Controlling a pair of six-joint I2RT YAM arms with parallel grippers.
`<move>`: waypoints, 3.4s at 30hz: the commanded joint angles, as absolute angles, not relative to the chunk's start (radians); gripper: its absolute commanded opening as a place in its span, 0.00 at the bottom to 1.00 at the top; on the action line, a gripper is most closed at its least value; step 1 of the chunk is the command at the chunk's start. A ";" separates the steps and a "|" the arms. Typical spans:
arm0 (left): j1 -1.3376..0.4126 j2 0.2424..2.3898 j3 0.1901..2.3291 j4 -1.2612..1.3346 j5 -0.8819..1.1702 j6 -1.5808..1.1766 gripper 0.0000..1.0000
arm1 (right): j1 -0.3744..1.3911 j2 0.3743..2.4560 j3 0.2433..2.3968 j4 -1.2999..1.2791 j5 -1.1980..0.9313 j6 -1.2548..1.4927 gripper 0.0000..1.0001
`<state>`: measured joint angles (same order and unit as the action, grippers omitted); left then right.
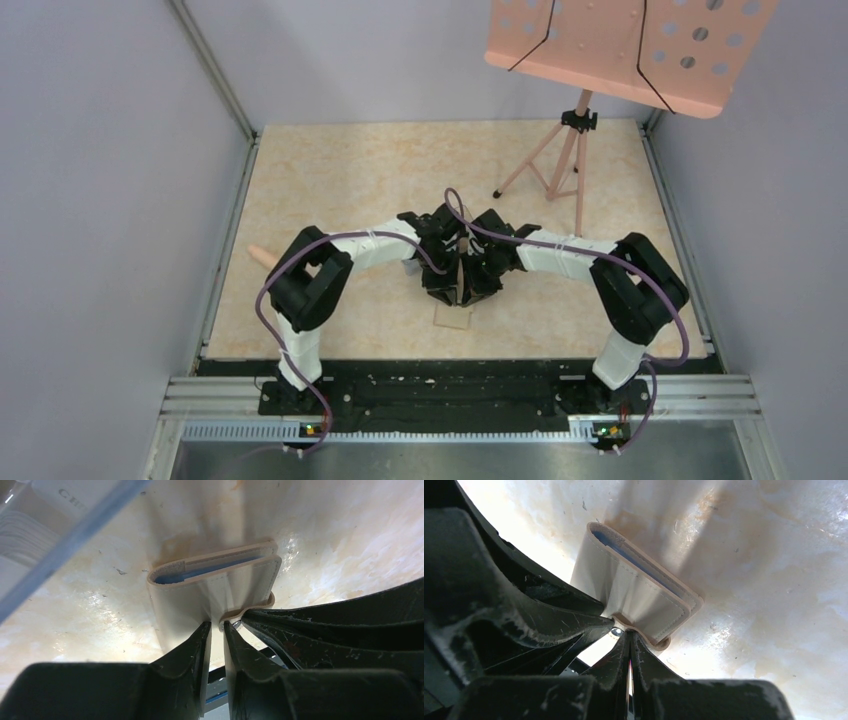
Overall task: Put the credit cards into the card holder
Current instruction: Close the card holder at the center of the board, then reset both arms
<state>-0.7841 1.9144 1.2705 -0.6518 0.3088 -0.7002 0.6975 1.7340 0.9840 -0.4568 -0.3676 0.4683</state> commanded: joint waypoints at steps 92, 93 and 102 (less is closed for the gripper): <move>-0.279 0.841 0.630 -0.161 -0.042 -0.740 0.80 | 0.268 1.126 0.713 -0.277 -0.117 0.390 0.99; -0.279 0.812 0.618 -0.162 -0.102 -0.702 0.80 | 0.264 1.119 0.709 -0.268 -0.064 0.364 0.99; -0.271 0.738 0.434 0.019 -0.505 -0.367 0.81 | 0.261 1.012 0.457 0.171 0.365 0.178 0.99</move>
